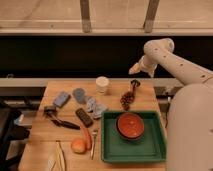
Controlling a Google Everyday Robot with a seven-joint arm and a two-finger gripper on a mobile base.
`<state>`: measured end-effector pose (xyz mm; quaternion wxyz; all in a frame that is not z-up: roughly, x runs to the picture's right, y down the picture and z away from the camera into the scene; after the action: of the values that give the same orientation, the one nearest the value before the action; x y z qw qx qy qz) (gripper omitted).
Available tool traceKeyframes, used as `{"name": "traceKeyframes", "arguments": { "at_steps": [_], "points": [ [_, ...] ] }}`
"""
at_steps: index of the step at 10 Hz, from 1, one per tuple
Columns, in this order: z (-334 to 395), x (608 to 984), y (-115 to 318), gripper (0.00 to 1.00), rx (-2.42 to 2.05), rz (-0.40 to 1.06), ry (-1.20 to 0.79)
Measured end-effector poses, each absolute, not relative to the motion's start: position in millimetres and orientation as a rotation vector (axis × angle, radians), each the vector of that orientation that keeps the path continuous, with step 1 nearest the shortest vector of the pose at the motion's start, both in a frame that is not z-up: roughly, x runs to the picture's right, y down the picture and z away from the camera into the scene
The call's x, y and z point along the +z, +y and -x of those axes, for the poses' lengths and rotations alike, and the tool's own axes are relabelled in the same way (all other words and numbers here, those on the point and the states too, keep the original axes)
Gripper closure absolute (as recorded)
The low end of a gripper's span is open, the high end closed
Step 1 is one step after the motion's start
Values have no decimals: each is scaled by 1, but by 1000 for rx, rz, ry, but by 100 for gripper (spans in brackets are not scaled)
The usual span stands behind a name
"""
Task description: Place apple in metal cup
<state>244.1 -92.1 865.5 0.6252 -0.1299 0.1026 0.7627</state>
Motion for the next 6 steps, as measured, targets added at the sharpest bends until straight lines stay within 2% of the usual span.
{"name": "traceKeyframes", "arguments": {
  "at_steps": [4, 6],
  "points": [
    [-243, 863, -94, 20, 1723, 305, 237],
    [-214, 864, -97, 20, 1659, 334, 226]
  ]
}}
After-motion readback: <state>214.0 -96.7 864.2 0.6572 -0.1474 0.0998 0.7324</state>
